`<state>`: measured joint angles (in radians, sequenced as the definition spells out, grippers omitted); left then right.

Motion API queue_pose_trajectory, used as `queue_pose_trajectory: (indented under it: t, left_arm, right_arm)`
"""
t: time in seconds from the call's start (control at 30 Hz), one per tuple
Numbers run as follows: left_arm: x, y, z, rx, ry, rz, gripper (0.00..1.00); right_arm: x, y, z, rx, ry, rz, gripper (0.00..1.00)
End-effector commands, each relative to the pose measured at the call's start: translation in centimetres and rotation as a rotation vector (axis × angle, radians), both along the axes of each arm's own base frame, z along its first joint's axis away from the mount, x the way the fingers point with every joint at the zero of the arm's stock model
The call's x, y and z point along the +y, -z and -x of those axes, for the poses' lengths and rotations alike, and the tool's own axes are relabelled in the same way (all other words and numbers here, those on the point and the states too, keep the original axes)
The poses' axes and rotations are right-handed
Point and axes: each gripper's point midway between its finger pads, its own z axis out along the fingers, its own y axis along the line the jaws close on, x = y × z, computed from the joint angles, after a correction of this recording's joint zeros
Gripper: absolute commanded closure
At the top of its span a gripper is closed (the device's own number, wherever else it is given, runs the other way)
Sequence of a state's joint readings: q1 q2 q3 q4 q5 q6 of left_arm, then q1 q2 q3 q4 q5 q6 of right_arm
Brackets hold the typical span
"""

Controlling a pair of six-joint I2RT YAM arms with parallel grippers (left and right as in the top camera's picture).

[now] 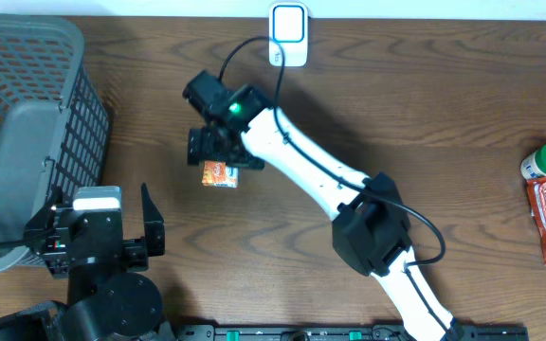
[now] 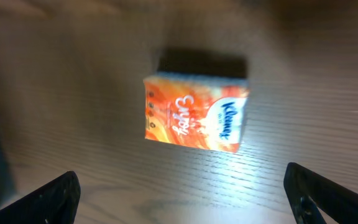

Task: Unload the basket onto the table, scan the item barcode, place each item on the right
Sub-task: 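Reach the right gripper left over the orange snack packet, then grasp the orange packet with the right gripper and lift it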

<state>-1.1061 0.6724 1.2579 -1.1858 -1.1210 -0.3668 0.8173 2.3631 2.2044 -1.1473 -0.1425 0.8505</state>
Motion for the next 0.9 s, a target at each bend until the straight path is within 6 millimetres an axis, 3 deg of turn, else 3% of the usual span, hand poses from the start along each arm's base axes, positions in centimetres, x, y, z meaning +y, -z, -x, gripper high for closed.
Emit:
queue_pose_trajectory:
  t: [0.0, 0.13, 0.33, 0.63, 0.87]
  left_arm:
    - [0.2, -0.1, 0.1, -0.005, -0.008, 0.006, 0.02]
    - [0.2, -0.1, 0.1, -0.005, -0.008, 0.006, 0.02]
    - [0.2, -0.1, 0.1, -0.005, -0.008, 0.006, 0.02]
    - [0.2, -0.1, 0.1, -0.005, -0.008, 0.006, 0.02]
    - [0.2, -0.1, 0.1, -0.005, -0.008, 0.006, 0.02]
  right_arm:
    - [-0.1, 1.1, 0.1, -0.017, -0.034, 0.014, 0.01]
    - [-1.3, 1.6, -0.8, -0.077, -0.057, 0.086, 0.01]
    - [-1.1, 2.0, -1.2, -0.100, -0.089, 0.094, 0.01]
    - [-0.9, 7.8, -0.5, -0.021, -0.161, 0.132, 0.01]
    - [-0.4, 8.5, -0.9, -0.032, -0.158, 0.122, 0.01]
